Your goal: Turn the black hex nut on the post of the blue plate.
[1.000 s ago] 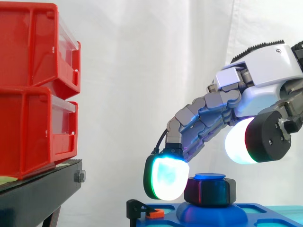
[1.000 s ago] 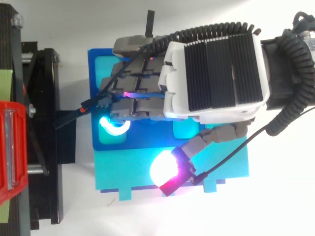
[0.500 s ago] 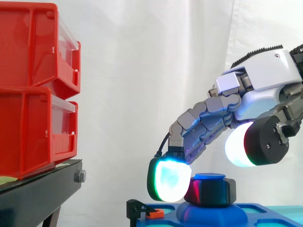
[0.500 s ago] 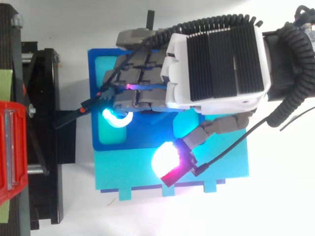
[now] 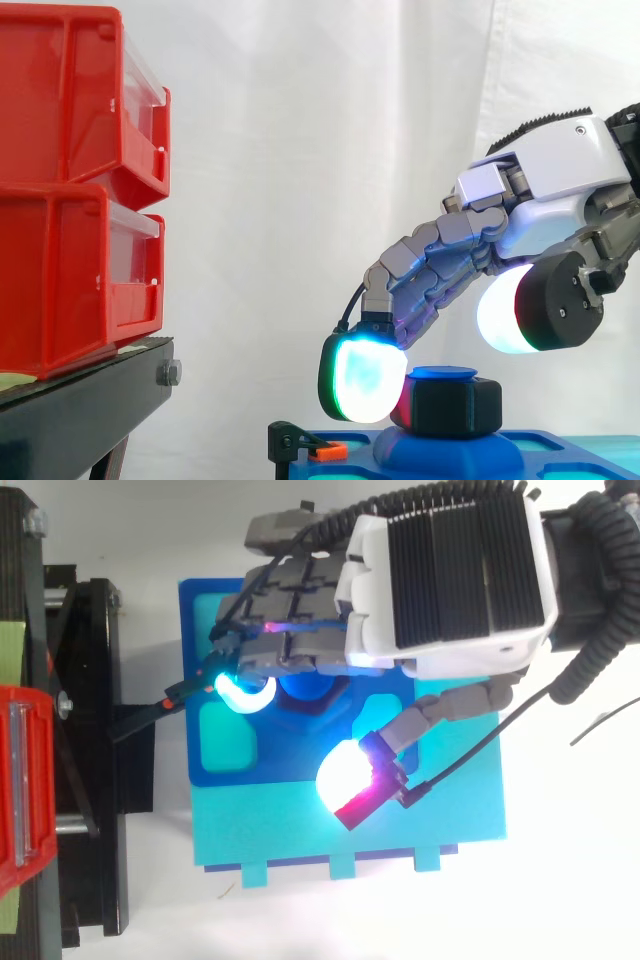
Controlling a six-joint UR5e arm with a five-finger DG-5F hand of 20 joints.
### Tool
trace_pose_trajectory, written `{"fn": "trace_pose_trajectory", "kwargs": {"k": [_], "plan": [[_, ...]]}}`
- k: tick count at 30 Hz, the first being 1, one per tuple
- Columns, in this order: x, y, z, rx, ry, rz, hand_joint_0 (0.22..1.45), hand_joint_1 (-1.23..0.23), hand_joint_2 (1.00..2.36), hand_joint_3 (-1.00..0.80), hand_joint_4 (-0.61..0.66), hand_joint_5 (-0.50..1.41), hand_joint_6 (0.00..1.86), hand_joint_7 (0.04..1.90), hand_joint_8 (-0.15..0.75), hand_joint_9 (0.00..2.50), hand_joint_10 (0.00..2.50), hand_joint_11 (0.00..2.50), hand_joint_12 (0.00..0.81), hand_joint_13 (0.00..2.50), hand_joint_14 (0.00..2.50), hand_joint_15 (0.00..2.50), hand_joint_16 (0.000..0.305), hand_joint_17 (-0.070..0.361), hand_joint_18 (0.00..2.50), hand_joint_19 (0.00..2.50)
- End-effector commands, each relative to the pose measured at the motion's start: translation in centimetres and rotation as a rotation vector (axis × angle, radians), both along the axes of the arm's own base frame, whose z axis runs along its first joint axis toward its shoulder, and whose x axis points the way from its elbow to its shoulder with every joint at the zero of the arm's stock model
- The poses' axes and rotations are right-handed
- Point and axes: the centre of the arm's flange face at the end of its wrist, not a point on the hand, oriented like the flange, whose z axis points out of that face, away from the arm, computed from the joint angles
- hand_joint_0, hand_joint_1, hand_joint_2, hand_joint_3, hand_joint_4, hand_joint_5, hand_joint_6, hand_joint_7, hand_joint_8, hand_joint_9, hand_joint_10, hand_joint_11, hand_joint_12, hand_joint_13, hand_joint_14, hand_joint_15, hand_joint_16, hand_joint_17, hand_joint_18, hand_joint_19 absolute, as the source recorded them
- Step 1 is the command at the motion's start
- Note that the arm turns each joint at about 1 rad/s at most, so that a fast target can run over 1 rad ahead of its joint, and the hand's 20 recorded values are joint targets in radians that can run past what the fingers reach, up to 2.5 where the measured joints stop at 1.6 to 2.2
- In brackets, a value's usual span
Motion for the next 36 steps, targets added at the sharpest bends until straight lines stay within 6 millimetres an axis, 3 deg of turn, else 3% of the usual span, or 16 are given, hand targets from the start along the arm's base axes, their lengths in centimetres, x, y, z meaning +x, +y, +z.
{"fn": "trace_pose_trajectory", "kwargs": {"k": [1, 36], "plan": [[-0.1, -0.4, 0.0, -0.003, -0.001, 0.001, 0.48, -0.41, 1.00, -0.50, 0.24, -0.18, 0.50, 0.80, 0.269, 0.43, 0.00, 0.00, 0.386, 0.47, 0.00, 0.11, 0.059, 0.132, 0.24, 0.20], [-1.1, -4.4, 0.1, -0.001, -0.006, 0.020, 0.48, -0.41, 1.00, -0.50, 0.24, -0.18, 0.50, 0.80, 0.270, 0.43, 0.00, 0.00, 0.386, 0.47, 0.00, 0.11, 0.058, 0.131, 0.24, 0.21]]}}
